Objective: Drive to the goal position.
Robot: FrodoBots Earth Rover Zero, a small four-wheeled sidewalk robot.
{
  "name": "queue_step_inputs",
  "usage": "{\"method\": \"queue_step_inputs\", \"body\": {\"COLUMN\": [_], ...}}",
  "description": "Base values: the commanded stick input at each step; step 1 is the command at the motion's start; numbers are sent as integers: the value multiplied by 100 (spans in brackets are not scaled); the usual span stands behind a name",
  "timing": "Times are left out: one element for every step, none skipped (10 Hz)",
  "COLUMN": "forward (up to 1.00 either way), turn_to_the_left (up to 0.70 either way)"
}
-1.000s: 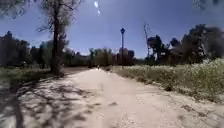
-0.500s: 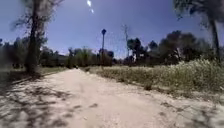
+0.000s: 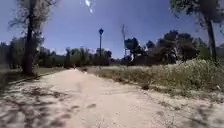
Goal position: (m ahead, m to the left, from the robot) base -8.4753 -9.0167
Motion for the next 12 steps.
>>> {"method": "queue_step_inputs", "body": {"forward": [0,0,0,0,0,0,0,0,0,0,0,0], "turn_to_the_left": [-85,-85,-85,-85,-85,-85,-85,-85,-85,-85,-85,-85]}}
